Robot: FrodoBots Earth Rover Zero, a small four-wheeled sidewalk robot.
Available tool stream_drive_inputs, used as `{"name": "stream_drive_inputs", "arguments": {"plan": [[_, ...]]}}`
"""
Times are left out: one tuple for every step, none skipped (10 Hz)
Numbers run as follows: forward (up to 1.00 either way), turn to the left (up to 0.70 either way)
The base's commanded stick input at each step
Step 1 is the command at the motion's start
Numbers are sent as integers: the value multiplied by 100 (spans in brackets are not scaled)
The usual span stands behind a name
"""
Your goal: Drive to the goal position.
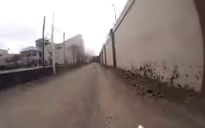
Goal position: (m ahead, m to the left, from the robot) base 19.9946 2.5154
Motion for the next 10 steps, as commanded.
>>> {"name": "stream_drive_inputs", "arguments": {"plan": [[30, 0], [30, 0], [30, 0], [30, 0], [30, 0], [30, 0], [30, 0], [30, 0], [30, 0], [30, 0]]}}
